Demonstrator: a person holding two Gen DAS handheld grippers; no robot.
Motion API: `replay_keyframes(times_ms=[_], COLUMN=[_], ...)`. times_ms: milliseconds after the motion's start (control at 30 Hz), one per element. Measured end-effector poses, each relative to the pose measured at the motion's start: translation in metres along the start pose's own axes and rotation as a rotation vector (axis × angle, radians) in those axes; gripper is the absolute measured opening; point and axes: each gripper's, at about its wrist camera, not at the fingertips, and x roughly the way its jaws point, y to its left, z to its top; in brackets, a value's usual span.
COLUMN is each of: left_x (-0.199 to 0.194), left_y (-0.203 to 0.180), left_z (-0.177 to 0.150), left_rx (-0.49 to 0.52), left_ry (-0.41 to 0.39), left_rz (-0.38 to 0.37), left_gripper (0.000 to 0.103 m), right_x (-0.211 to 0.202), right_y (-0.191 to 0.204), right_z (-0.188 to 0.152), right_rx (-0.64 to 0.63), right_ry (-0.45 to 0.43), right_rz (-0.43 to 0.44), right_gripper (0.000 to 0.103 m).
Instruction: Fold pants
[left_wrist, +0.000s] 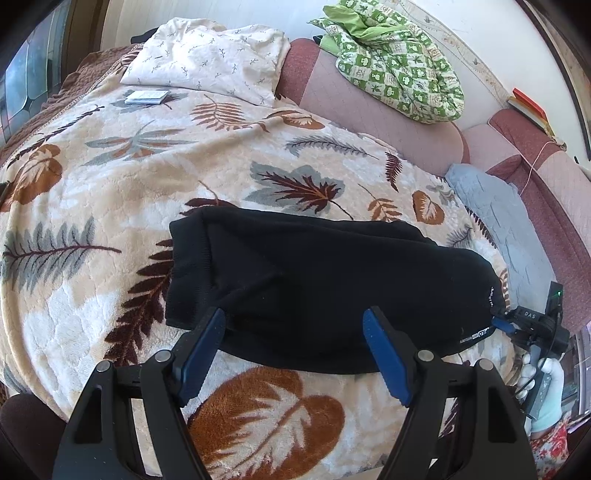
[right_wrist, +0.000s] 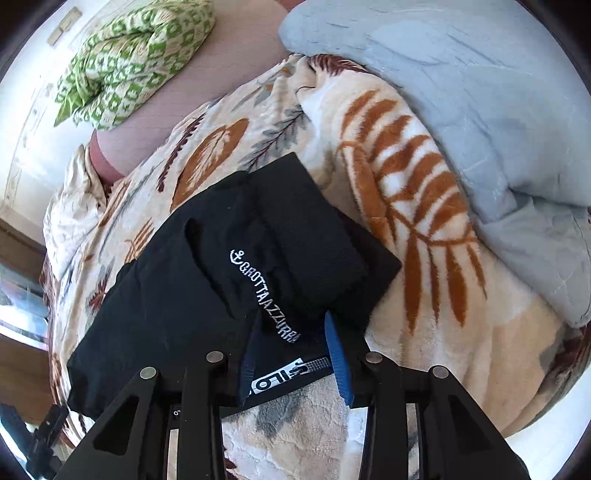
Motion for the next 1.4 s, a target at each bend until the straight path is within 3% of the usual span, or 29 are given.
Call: replay_keyframes(times_ms=[167,333,533,700,967,1000,1033,1167,1300,1400], left_x=[-0.003,-0.006,0.002,0.004,0.013,0.014,0.015,0.027,0.061,0.078], left_y=[-0.002,-0.001,0.003,-0.001,-0.003,-0.006,-0.01,-0.038,-0.049,-0.053], left_z=[-0.001,0.0,0.007,0.01,0.007,0.008,0.008,0.009,0.006,-0.007], left_rx=[0.001,0.008,0.0,0.025,0.013,0.014,0.019,0.109,0.117,0.14], left_ry=[-0.005,-0.008,0.006,0.0,0.025,0.024,0.025,0.003,0.066,0.127], left_rz=[-0.004,0.0,0.001,0.011,-0.011,-0.025,-0.04,-0.064,-0.06,-0.006], left_gripper=[0.076,0.076,0.076,0.076,0.076,0.076,0.076,0.076,0.076,0.076], right_x=[0.007,0.004,-0.02,-0.03,-0.018,-0.014,-0.012,-0.021,-0.046,-0.042], right_y=[0.0,0.002,-0.016,-0.02,-0.022,-0.024,-0.026,-0.031,0.001,0.04], right_z=[0.009,0.006,0.003,0.004,-0.01,-0.011,-0.012,-0.014,-0.016,-0.021], right_rx=[0.031,0.046,0.108,0.122,0.058,0.056,0.062,0.102,-0.031,-0.13], right_ry=[-0.027,-0.032,0.016,0.06,0.113,0.124,0.126,0.093,-0.024,-0.023], right_rz=[0.02,0.047,0.135,0.141,0.018,-0.008,-0.019,0.001,-0.071,-0.013], right_gripper=[0.04,0.016,0.013,0.013,0.013,0.015,0.023,0.028,0.031,0.031])
